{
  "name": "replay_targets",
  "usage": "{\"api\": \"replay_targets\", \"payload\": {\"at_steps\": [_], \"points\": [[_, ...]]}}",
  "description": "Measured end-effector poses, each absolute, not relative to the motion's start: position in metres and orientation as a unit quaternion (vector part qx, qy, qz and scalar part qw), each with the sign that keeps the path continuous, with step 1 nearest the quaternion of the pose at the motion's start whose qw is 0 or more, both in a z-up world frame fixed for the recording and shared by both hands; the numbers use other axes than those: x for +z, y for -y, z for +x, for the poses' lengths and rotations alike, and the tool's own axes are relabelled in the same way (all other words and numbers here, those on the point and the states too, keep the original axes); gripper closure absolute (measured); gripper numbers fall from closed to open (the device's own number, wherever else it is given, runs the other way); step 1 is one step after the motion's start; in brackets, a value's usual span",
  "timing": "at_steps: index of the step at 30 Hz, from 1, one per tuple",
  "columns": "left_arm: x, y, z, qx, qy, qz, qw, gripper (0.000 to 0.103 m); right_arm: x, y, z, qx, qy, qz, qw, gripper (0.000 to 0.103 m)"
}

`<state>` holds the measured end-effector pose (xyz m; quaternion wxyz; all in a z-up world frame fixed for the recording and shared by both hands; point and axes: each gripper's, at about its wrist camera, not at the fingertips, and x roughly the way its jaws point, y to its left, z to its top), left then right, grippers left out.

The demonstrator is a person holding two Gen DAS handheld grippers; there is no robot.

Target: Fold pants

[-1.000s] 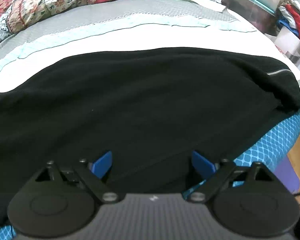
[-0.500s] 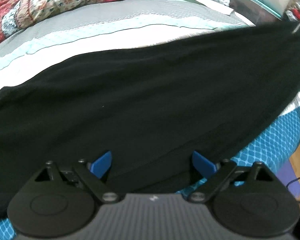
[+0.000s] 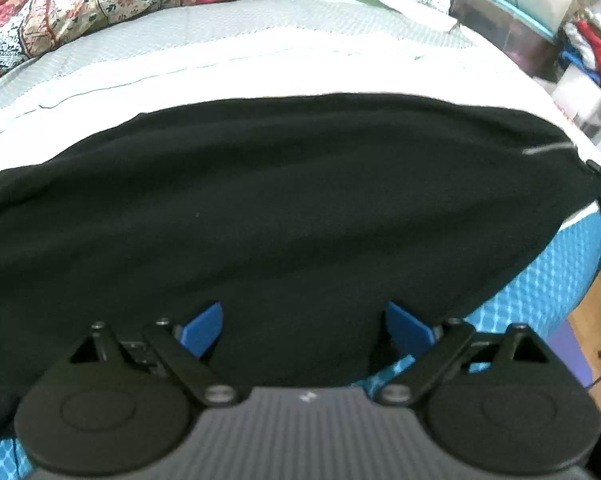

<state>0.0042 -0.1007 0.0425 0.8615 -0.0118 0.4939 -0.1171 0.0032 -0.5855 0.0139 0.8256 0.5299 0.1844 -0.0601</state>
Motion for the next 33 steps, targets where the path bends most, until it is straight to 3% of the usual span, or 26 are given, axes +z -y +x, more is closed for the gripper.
{"api": "replay_targets", "payload": {"at_steps": [3,6,8,10,11,12,16,20,26,28,31,33], "points": [[0.047,0.104,0.015,-0.125,-0.482,-0.025,0.867,0.011,0.027,0.571,0.011,-0.052,-0.189,0.51,0.838,0.04],[0.044,0.108,0.031,-0.126,-0.48,-0.037,0.867,0.015,0.025,0.546,0.023,-0.071,-0.21,0.461,0.86,0.036],[0.029,0.111,0.044,-0.114,-0.508,-0.044,0.852,0.025,0.022,0.53,0.03,-0.089,-0.227,0.413,0.877,0.036],[0.016,0.116,0.048,-0.104,-0.516,-0.021,0.85,0.023,0.027,0.513,0.04,-0.112,-0.253,0.343,0.898,0.056],[0.016,0.124,0.045,-0.102,-0.504,0.009,0.858,0.022,0.029,0.505,0.046,-0.126,-0.269,0.298,0.907,0.076],[0.017,0.13,0.043,-0.099,-0.502,0.03,0.859,0.022,0.03,0.501,0.046,-0.135,-0.271,0.269,0.914,0.083],[0.027,0.121,0.038,-0.101,-0.511,-0.001,0.854,0.027,0.06,0.485,0.026,-0.115,-0.208,0.229,0.944,0.086],[0.043,0.089,0.029,-0.106,-0.507,-0.078,0.852,0.025,0.099,0.435,0.012,-0.028,-0.17,0.151,0.973,0.086],[0.054,0.042,0.004,-0.092,-0.483,-0.122,0.862,0.024,0.085,0.314,-0.008,0.14,-0.199,-0.024,0.97,0.086],[0.051,0.035,-0.004,-0.089,-0.485,-0.124,0.861,0.024,0.063,0.276,-0.011,0.197,-0.231,-0.056,0.951,0.085],[0.047,0.03,-0.013,-0.084,-0.492,-0.127,0.857,0.023,0.026,0.225,-0.019,0.277,-0.296,-0.133,0.904,0.068],[0.045,0.025,-0.018,-0.085,-0.491,-0.13,0.857,0.021,0.021,0.215,-0.035,0.272,-0.281,-0.173,0.904,0.054]]}}
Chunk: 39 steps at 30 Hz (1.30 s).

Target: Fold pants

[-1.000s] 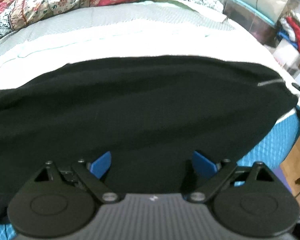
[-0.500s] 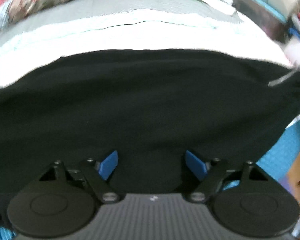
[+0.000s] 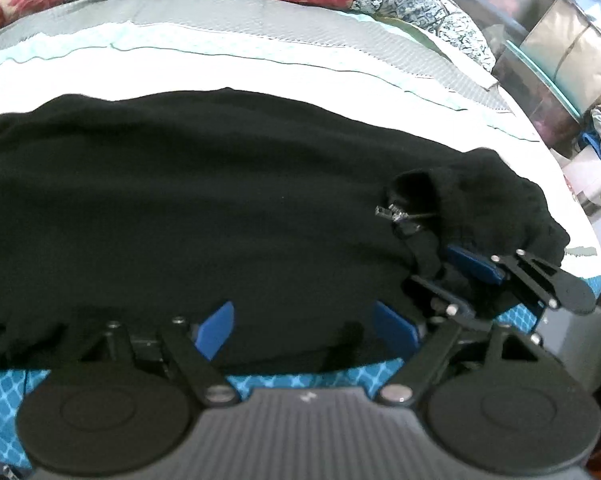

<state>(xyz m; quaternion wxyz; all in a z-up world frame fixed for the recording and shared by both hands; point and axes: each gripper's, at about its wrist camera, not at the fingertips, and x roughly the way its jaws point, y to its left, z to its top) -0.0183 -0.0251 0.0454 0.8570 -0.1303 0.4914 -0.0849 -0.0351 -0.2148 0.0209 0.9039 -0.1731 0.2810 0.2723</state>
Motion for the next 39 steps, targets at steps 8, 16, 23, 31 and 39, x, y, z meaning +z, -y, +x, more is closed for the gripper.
{"api": "replay_targets", "payload": {"at_steps": [8,16,23,31,39], "points": [[0.046,0.031,-0.007,-0.112,-0.49,-0.146,0.852,0.02,0.07,0.339,-0.044,0.163,-0.26,0.044,0.951,0.049],[0.062,0.106,0.057,-0.179,-0.47,-0.121,0.856,0.016,0.052,0.47,-0.047,-0.031,-0.26,0.192,0.946,0.051],[0.03,0.158,0.101,-0.143,-0.494,-0.072,0.854,0.072,0.037,0.514,-0.01,-0.076,-0.251,0.268,0.927,0.05],[0.029,0.146,0.097,-0.082,-0.48,-0.036,0.873,0.081,0.021,0.51,0.029,-0.062,-0.288,0.27,0.917,0.076],[0.049,0.138,0.075,-0.099,-0.473,-0.055,0.874,0.05,0.057,0.487,0.016,-0.024,-0.24,0.253,0.937,0.09]]}}
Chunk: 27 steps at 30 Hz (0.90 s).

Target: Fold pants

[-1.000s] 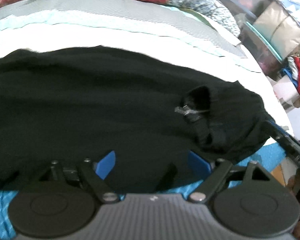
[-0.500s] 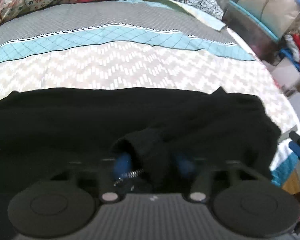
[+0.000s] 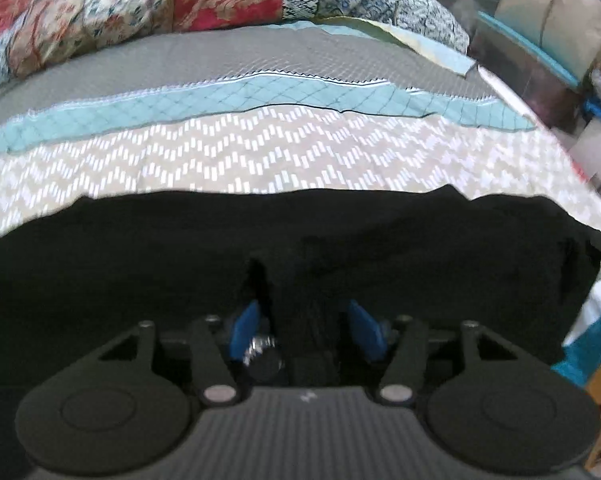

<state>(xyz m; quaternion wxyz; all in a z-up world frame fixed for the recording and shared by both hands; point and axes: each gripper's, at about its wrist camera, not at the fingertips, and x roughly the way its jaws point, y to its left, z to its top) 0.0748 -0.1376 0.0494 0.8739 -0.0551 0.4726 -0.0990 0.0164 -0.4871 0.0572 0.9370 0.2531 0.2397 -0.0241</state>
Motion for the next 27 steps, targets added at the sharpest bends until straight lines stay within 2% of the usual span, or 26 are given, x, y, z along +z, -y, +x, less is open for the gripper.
{"api": "replay_targets", "payload": {"at_steps": [3,9,11,17,19,20,21,23,27], "points": [[0.055,0.115,0.067,-0.108,-0.473,-0.112,0.867,0.049,0.088,0.46,0.007,0.037,-0.218,0.243,0.944,0.09],[0.058,0.061,0.05,-0.105,-0.462,-0.198,0.858,0.038,0.127,0.367,-0.005,0.176,-0.192,0.171,0.95,0.09],[0.056,0.043,0.045,-0.092,-0.459,-0.215,0.857,0.029,0.122,0.329,-0.007,0.222,-0.209,0.147,0.941,0.09],[0.041,0.002,0.035,-0.048,-0.467,-0.248,0.848,0.029,0.052,0.227,-0.008,0.286,-0.304,-0.005,0.909,0.088],[0.04,-0.003,0.033,-0.046,-0.468,-0.252,0.846,0.029,0.021,0.212,-0.001,0.278,-0.362,-0.054,0.888,0.083],[0.041,-0.003,0.033,-0.048,-0.466,-0.253,0.846,0.029,0.023,0.213,-0.007,0.28,-0.342,-0.06,0.895,0.081],[0.043,-0.002,0.033,-0.054,-0.463,-0.25,0.849,0.029,0.031,0.216,-0.01,0.288,-0.337,-0.058,0.895,0.064],[0.05,0.006,0.036,-0.067,-0.455,-0.242,0.854,0.029,0.05,0.229,-0.018,0.311,-0.325,-0.028,0.893,0.044],[0.067,0.032,0.044,-0.115,-0.435,-0.221,0.865,0.029,0.086,0.268,-0.031,0.295,-0.272,0.027,0.916,0.046]]}}
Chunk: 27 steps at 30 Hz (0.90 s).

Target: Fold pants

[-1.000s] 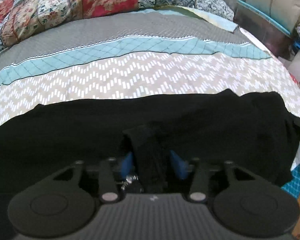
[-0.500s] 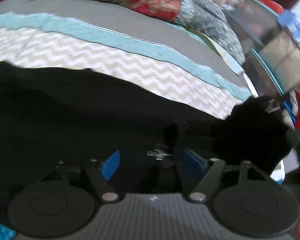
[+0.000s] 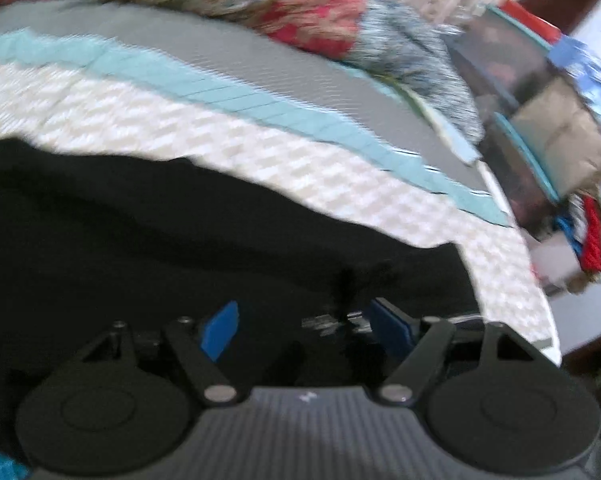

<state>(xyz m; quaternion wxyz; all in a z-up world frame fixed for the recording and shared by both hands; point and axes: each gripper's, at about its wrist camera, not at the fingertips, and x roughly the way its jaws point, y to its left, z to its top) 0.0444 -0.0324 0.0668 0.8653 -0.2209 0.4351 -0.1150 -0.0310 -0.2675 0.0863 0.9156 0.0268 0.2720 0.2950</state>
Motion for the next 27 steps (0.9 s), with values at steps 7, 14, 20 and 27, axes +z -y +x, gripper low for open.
{"api": "replay_targets", "payload": {"at_steps": [7,14,20,27], "points": [[0.072,0.105,0.071,-0.178,-0.43,-0.166,0.869,0.036,0.09,0.334,-0.003,0.18,-0.271,0.129,0.937,0.079],[0.021,0.152,0.105,-0.15,-0.464,-0.061,0.871,0.036,0.013,0.333,0.007,0.129,-0.342,0.093,0.926,0.08],[0.029,0.173,0.094,-0.127,-0.453,0.008,0.882,0.031,0.022,0.328,0.0,0.118,-0.346,0.088,0.927,0.079],[0.063,0.1,0.019,-0.168,-0.43,-0.088,0.883,0.017,0.049,0.336,-0.027,0.13,-0.316,0.152,0.927,0.072]]}}
